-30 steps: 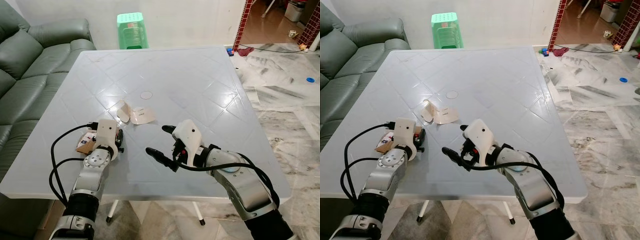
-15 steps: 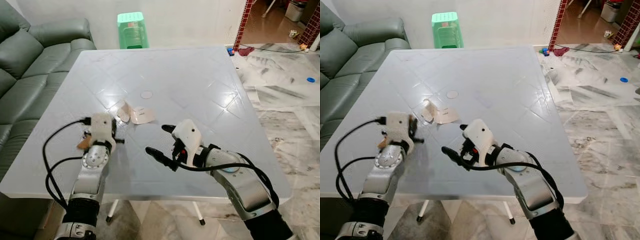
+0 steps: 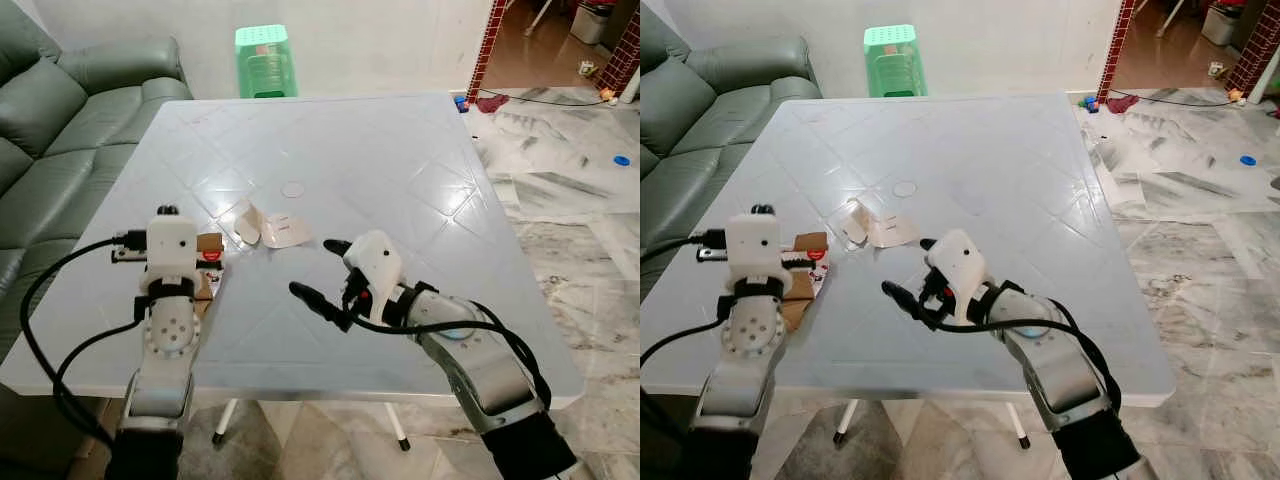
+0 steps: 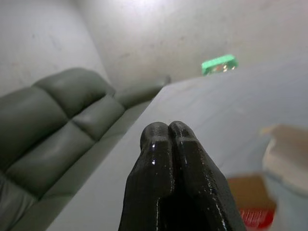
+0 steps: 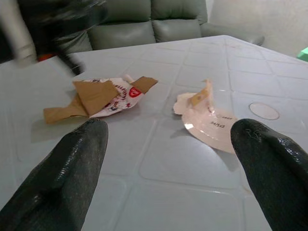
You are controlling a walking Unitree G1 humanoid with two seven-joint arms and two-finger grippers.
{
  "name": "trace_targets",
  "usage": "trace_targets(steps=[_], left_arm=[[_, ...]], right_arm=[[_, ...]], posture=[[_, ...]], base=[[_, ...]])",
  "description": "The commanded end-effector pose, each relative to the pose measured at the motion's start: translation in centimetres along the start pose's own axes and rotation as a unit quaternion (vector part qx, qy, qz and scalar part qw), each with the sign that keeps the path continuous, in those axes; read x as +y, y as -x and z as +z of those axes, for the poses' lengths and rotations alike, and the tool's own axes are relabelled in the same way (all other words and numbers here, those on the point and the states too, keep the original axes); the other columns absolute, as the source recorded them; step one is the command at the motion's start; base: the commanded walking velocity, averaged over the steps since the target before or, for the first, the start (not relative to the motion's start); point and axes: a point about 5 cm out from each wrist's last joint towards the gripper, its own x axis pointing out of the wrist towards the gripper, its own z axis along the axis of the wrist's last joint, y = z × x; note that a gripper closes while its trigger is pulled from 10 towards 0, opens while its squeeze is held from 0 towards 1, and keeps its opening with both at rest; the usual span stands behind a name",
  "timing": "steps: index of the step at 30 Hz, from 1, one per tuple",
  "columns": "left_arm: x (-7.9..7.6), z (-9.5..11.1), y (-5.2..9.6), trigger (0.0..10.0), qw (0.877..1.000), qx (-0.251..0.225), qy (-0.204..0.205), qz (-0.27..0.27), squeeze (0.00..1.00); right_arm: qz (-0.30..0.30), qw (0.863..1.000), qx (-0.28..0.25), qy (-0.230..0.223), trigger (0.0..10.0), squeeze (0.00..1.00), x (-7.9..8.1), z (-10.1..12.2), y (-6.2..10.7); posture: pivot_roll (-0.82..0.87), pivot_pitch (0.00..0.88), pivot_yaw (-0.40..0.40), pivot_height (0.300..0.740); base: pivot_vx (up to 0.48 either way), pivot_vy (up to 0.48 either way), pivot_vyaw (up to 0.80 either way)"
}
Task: Picking trash to rubbish bin
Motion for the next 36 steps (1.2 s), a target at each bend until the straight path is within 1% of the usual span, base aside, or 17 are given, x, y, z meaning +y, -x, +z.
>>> trace_targets(steps=[1, 3, 5, 7, 9, 12, 13, 15, 17, 18, 19, 22, 23, 26, 28, 33, 36], left_arm=[[1.0, 0.0, 0.5, 10.0, 1.0, -0.003, 0.01, 0.004, 1.0], [1.2, -0.3, 1.2, 10.0, 1.0, 0.0, 0.014, -0.001, 1.0], [1.0, -1.0, 2.3, 10.0, 1.0, 0.008, 0.0, -0.024, 1.0], [0.9, -1.1, 2.9, 10.0, 0.999, 0.002, -0.009, -0.048, 1.0], [1.2, -1.2, 3.3, 10.0, 0.998, -0.002, -0.023, -0.063, 1.0], [1.4, -1.1, 3.5, 10.0, 0.997, -0.005, -0.026, -0.07, 1.0], [1.1, -0.8, 3.4, 10.0, 0.994, -0.021, -0.042, -0.101, 1.0], [0.3, 0.0, 3.3, 10.0, 0.988, -0.045, -0.048, -0.139, 1.0], [-0.2, 0.2, 3.3, 10.0, 0.986, -0.047, -0.051, -0.152, 1.0], [-1.1, 0.2, 3.6, 10.0, 0.981, -0.045, -0.034, -0.184, 1.0], [-1.4, 0.1, 3.7, 10.0, 0.98, -0.044, -0.03, -0.192, 1.0], [-1.9, -0.2, 4.2, 10.0, 0.978, -0.032, -0.022, -0.206, 1.0], [-2.1, -0.7, 4.4, 10.0, 0.977, -0.018, -0.02, -0.21, 1.0], [-2.2, -1.1, 4.7, 10.0, 0.977, -0.006, -0.027, -0.209, 1.0], [-2.1, -1.4, 4.7, 10.0, 0.978, 0.002, -0.037, -0.204, 1.0], [-1.3, -2.6, 4.7, 10.0, 0.982, 0.041, -0.058, -0.173, 1.0], [-1.2, -2.7, 4.9, 10.0, 0.982, 0.05, -0.053, -0.172, 1.0]], right_arm=[[-0.006, 1.0, 0.003, 0.001, 10.0, 0.0, -0.3, -0.2, 0.0], [-0.006, 1.0, 0.005, 0.003, 10.0, 0.0, -0.3, -0.3, -0.1], [-0.005, 1.0, 0.004, 0.002, 10.0, 0.0, -0.1, -0.4, -0.2], [-0.004, 1.0, 0.003, 0.002, 10.0, 0.0, -0.1, -0.3, -0.2], [-0.004, 1.0, 0.003, 0.003, 10.0, 0.0, -0.1, -0.4, -0.3], [-0.004, 1.0, 0.003, 0.003, 10.0, 0.0, -0.2, -0.4, -0.3], [-0.005, 1.0, 0.003, 0.003, 10.0, 0.0, -0.2, -0.4, -0.4], [-0.004, 1.0, 0.002, 0.003, 10.0, 0.0, -0.2, -0.5, -0.5], [-0.003, 1.0, 0.001, 0.003, 10.0, 0.0, -0.2, -0.4, -0.6], [-0.002, 1.0, 0.0, 0.003, 10.0, 0.0, -0.1, -0.4, -0.7], [-0.001, 1.0, 0.0, 0.002, 10.0, 0.0, -0.1, -0.3, -0.7], [0.016, 1.0, -0.006, -0.007, 10.0, 0.0, 0.2, -0.3, -0.6], [0.053, 0.998, -0.017, -0.009, 10.0, 0.0, 0.9, 0.1, -0.3], [0.108, 0.993, -0.035, -0.018, 10.0, 0.0, 1.9, 0.7, 0.3], [0.121, 0.992, -0.039, -0.02, 10.0, 0.0, 2.1, 0.9, 0.4], [0.149, 0.988, -0.034, -0.02, 10.0, 0.0, 2.4, 1.0, 0.6], [0.148, 0.988, -0.029, -0.019, 10.0, 0.0, 2.4, 0.8, 0.7]], posture=[[0.0, 0.045, 0.018, 0.74], [0.0, 0.046, 0.018, 0.74], [0.01, 0.045, 0.018, 0.74], [0.01, 0.044, 0.018, 0.74], [0.01, 0.042, 0.017, 0.74], [0.01, 0.042, 0.017, 0.74], [0.02, 0.04, 0.015, 0.74], [0.02, 0.038, 0.016, 0.74], [0.02, 0.035, 0.017, 0.74], [0.02, 0.033, 0.02, 0.74], [0.02, 0.033, 0.02, 0.74], [0.02, 0.033, 0.023, 0.74], [0.02, 0.033, 0.024, 0.74], [0.02, 0.033, 0.024, 0.74], [0.02, 0.033, 0.024, 0.74], [0.02, 0.033, 0.019, 0.74], [0.02, 0.033, 0.017, 0.74]], base=[[0.0, 0.0, 0.0], [0.0, 0.0, 0.0], [0.0, 0.0, 0.0], [0.0, 0.0, 0.0], [0.0, 0.0, 0.0], [0.0, 0.0, 0.0], [0.0, 0.0, 0.0], [0.0, 0.0, 0.0], [0.0, 0.0, 0.0], [0.0, 0.0, 0.0], [0.0, 0.0, 0.0], [0.0, 0.0, 0.0], [0.0, 0.0, 0.0], [0.0, 0.0, 0.0], [0.0, 0.0, 0.0], [0.0, 0.0, 0.0], [0.0, 0.0, 0.0]])
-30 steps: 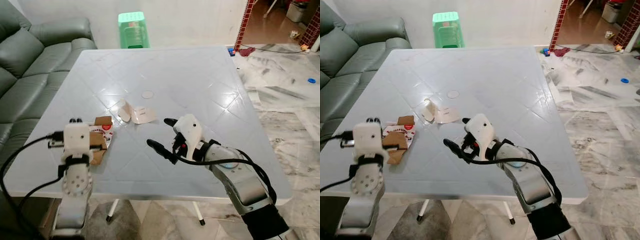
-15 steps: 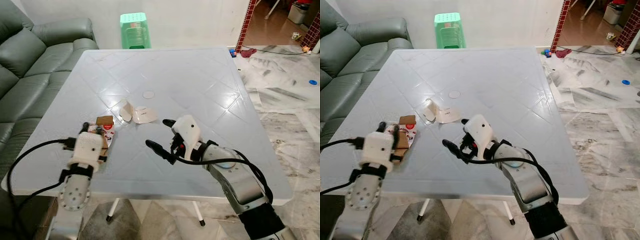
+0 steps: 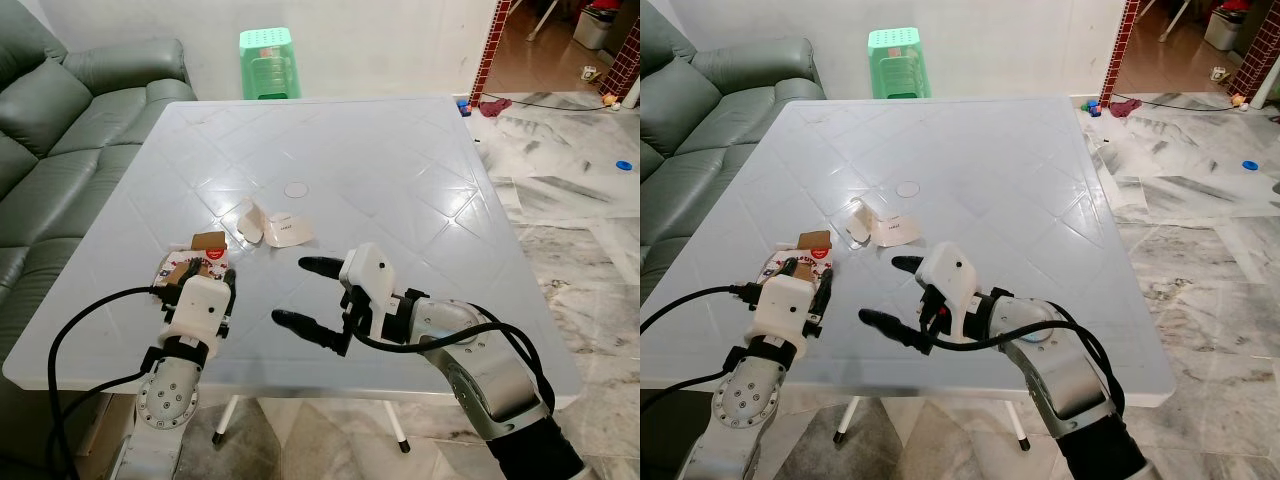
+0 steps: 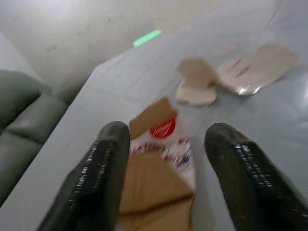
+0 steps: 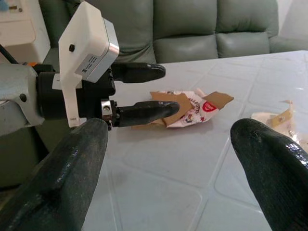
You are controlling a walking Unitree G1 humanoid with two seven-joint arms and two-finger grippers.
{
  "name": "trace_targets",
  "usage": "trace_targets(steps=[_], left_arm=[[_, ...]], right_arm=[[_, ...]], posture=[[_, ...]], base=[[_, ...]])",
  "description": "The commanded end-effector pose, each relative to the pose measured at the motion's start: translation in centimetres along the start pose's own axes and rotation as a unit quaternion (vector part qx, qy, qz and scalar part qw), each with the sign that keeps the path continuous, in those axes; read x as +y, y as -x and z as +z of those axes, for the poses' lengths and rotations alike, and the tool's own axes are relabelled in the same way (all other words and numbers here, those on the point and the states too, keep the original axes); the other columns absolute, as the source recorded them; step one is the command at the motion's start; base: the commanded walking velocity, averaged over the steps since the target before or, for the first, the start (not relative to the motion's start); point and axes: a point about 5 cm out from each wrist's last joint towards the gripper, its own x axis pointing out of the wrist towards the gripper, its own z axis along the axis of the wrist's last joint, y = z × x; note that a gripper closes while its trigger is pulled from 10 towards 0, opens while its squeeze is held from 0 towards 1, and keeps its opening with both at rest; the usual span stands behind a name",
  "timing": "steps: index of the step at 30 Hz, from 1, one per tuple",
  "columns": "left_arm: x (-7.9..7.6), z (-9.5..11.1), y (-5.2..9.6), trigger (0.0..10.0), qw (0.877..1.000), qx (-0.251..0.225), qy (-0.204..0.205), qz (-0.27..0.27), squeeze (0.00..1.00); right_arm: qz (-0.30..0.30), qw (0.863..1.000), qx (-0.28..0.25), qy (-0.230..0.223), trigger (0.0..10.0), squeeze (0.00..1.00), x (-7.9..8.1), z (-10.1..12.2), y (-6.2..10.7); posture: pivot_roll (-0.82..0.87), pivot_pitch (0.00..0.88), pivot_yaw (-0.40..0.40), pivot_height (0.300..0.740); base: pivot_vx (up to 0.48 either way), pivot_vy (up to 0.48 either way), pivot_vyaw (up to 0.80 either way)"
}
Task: Picking trash to rubbish bin
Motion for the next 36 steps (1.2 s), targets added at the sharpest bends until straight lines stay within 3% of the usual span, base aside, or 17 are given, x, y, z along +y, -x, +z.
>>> trace_targets(steps=[1, 14, 26, 27, 28, 36], left_arm=[[0.1, -0.5, 0.3, 10.0, 1.0, 0.016, -0.003, 0.003, 1.0], [-0.9, -0.9, 1.0, 10.0, 0.999, 0.029, -0.013, -0.026, 1.0], [-2.0, -2.2, 0.2, 10.0, 0.995, 0.061, -0.046, -0.061, 1.0], [-2.0, -2.3, 0.1, 10.0, 0.995, 0.064, -0.046, -0.062, 0.59], [-1.9, -2.6, -0.2, 10.0, 0.995, 0.069, -0.046, -0.062, 0.0], [-0.7, -4.3, -1.4, 10.0, 0.99, 0.109, -0.079, -0.04, 0.0]], right_arm=[[0.009, 1.0, -0.003, 0.005, 10.0, 0.0, 0.2, 0.3, 0.0], [0.012, 1.0, 0.006, 0.005, 10.0, 0.0, 0.4, 0.1, 0.1], [0.011, 1.0, 0.008, 0.005, 10.0, 0.0, 0.5, 0.1, 0.0], [0.011, 1.0, 0.008, 0.005, 10.0, 0.0, 0.5, 0.1, 0.0], [0.01, 1.0, 0.008, 0.004, 10.0, 0.0, 0.6, 0.1, 0.0], [0.01, 1.0, 0.008, 0.003, 10.0, 0.0, 0.6, 0.1, 0.0]], posture=[[0.02, 0.033, 0.017, 0.74], [0.02, 0.039, 0.013, 0.74], [0.01, 0.039, 0.013, 0.74], [0.01, 0.039, 0.013, 0.74], [0.01, 0.039, 0.013, 0.74], [0.0, 0.041, 0.014, 0.74]], base=[[0.0, 0.0, 0.0], [0.0, 0.0, 0.0], [0.0, 0.0, 0.0], [0.0, 0.0, 0.0], [0.0, 0.0, 0.0], [0.0, 0.0, 0.0]])
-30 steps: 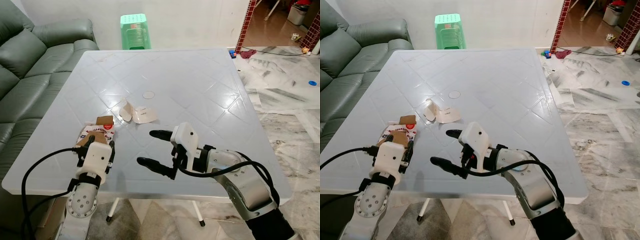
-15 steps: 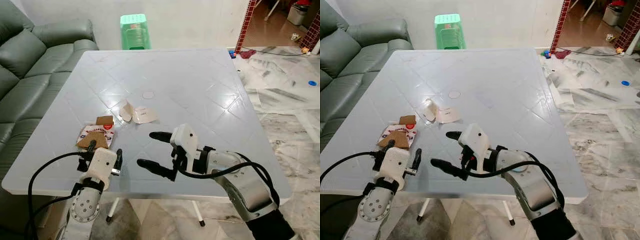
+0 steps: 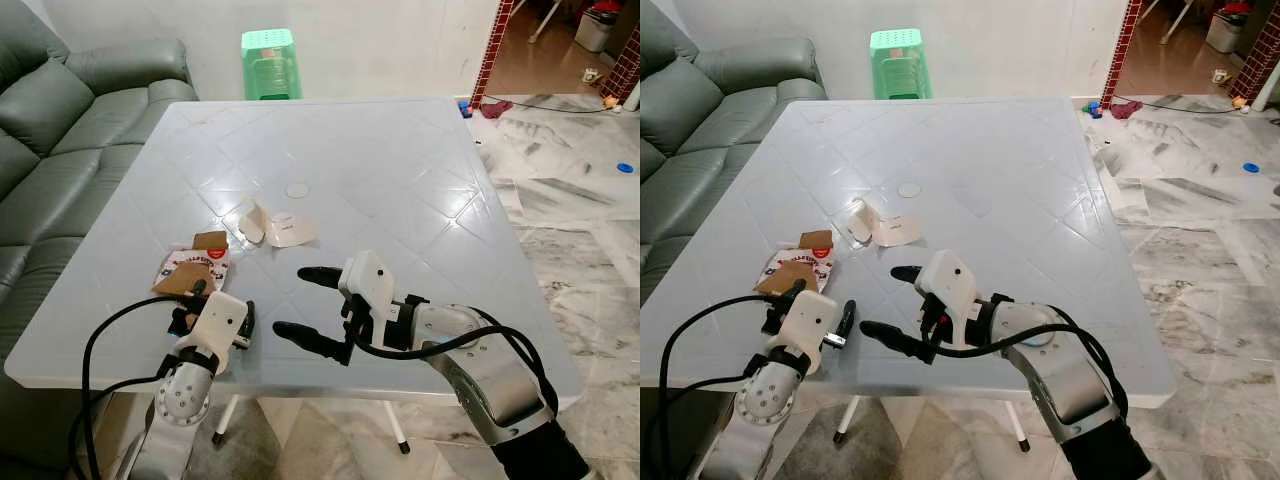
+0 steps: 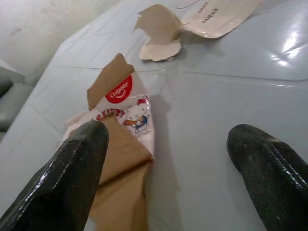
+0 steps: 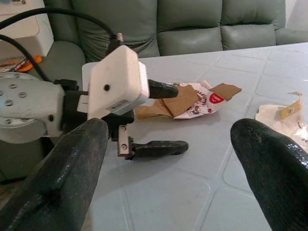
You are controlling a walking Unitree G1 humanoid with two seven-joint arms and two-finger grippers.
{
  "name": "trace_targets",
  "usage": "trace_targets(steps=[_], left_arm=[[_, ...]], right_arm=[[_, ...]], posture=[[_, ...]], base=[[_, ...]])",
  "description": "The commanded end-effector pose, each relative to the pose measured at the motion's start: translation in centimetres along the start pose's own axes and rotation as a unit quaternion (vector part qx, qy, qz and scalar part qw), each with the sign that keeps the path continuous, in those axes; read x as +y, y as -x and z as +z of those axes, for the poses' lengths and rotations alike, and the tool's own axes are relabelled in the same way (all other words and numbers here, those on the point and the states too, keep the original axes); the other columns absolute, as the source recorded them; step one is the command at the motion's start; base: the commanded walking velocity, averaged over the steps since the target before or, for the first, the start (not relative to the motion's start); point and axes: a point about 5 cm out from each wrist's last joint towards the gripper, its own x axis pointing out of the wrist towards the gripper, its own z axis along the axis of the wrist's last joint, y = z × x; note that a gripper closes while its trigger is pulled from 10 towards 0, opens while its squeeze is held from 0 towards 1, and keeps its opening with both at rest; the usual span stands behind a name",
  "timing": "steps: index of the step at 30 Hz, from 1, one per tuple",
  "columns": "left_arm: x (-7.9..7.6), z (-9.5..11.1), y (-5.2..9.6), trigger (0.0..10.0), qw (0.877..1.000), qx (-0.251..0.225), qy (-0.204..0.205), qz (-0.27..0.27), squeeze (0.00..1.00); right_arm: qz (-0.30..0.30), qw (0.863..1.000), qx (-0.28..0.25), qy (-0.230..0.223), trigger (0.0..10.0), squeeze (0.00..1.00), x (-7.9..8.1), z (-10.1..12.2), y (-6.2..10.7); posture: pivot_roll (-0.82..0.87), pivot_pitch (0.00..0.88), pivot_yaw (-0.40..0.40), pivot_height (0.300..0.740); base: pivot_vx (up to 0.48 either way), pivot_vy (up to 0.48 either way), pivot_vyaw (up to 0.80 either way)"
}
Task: Picking trash to rubbish bin
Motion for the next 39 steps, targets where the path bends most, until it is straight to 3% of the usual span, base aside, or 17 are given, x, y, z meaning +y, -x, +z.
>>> trace_targets(steps=[1, 17, 18, 19, 20, 39], left_arm=[[0.9, -2.0, 0.1, 10.0, 0.998, 0.049, -0.024, 0.018, 0.0], [3.4, -4.7, 1.0, 10.0, 0.991, 0.102, -0.059, 0.067, 0.0], [3.5, -4.8, 1.1, 8.7, 0.99, 0.104, -0.058, 0.07, 0.0], [3.5, -4.9, 1.1, 3.6, 0.99, 0.106, -0.058, 0.071, 0.0], [3.6, -5.0, 1.1, 0.0, 0.99, 0.111, -0.057, 0.073, 0.0], [4.1, -5.4, 1.2, 0.0, 0.988, 0.115, -0.047, 0.088, 0.0]], right_arm=[[0.004, 1.0, -0.006, 0.011, 10.0, 0.0, 0.3, 0.6, 0.0], [0.001, 1.0, -0.006, 0.009, 10.0, 0.0, 0.3, 0.6, 0.0], [0.001, 1.0, -0.006, 0.009, 10.0, 0.0, 0.3, 0.6, 0.0], [0.001, 1.0, -0.006, 0.01, 10.0, 0.0, 0.3, 0.6, 0.0], [0.001, 1.0, -0.006, 0.01, 10.0, 0.0, 0.3, 0.6, 0.0], [-0.006, 1.0, -0.001, 0.015, 10.0, 0.0, 0.2, 0.6, 0.0]], posture=[[0.0, 0.041, 0.014, 0.74], [0.01, 0.044, 0.016, 0.74], [0.01, 0.044, 0.015, 0.74], [0.01, 0.043, 0.015, 0.74], [0.01, 0.043, 0.015, 0.74], [0.0, 0.043, 0.012, 0.74]], base=[[0.0, 0.0, 0.0], [0.0, 0.0, 0.0], [0.0, 0.0, 0.0], [0.0, 0.0, 0.0], [0.0, 0.0, 0.0], [0.0, 0.0, 0.0]])
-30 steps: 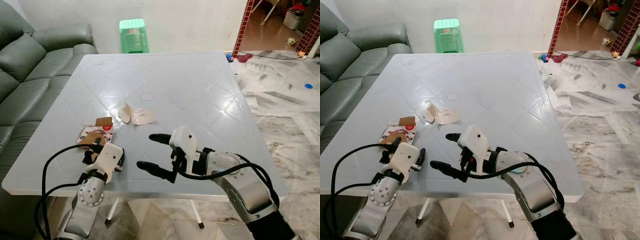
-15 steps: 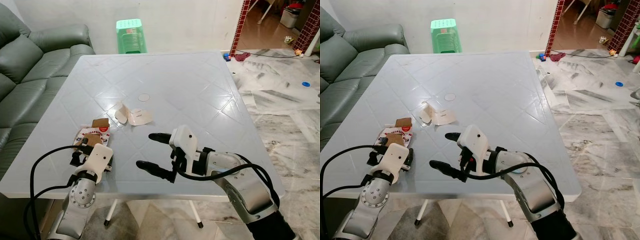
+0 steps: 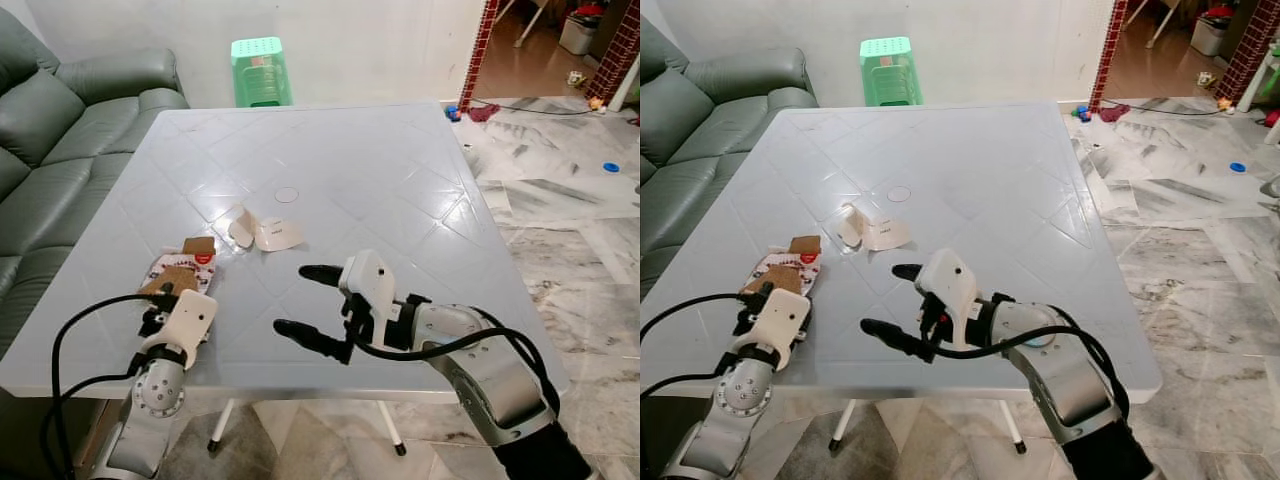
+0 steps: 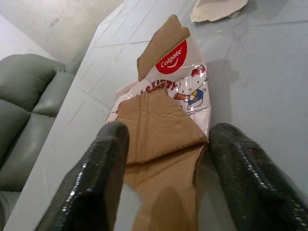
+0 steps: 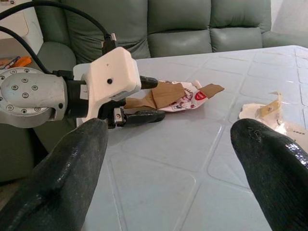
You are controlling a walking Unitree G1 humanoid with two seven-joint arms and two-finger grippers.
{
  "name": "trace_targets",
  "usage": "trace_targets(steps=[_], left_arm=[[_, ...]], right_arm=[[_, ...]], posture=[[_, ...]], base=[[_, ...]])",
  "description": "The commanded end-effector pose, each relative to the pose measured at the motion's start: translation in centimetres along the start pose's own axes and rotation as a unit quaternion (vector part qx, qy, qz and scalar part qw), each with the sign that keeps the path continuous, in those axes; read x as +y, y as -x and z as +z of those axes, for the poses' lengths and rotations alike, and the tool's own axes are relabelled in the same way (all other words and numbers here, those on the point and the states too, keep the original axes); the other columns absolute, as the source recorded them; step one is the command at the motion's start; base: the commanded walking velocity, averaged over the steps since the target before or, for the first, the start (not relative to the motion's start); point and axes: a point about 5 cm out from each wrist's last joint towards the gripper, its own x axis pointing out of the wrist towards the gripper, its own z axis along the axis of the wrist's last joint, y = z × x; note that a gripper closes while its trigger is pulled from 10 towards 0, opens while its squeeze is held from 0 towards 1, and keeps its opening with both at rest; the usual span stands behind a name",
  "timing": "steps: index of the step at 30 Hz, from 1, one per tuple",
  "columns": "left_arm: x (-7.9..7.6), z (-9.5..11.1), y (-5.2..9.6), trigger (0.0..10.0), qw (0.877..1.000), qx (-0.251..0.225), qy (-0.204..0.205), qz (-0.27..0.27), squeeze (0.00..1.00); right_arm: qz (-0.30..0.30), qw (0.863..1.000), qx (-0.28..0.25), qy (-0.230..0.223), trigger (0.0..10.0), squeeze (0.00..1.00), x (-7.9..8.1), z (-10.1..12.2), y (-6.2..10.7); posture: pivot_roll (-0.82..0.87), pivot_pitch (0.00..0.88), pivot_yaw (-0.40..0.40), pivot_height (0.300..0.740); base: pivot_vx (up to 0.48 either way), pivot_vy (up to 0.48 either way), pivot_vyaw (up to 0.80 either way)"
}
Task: Picking trash to rubbish bin
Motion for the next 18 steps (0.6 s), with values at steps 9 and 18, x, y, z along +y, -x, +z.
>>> trace_targets(steps=[9, 18], left_arm=[[0.83, -2.76, 0.55, 0.0, 0.998, 0.061, -0.005, 0.015, 0.0], [0.87, -2.46, 0.44, 0.0, 0.998, 0.052, -0.005, 0.018, 0.0]], right_arm=[[0.002, 1.0, 0.002, 0.01, 10.0, 0.0, 0.12, 0.28, -0.11], [-0.001, 1.0, 0.002, 0.011, 10.0, 0.0, 0.04, 0.2, -0.16]], posture=[[0.0, 0.044, 0.014, 0.74], [0.0, 0.042, 0.016, 0.74]], base=[[0.0, 0.0, 0.0], [0.0, 0.0, 0.0]])
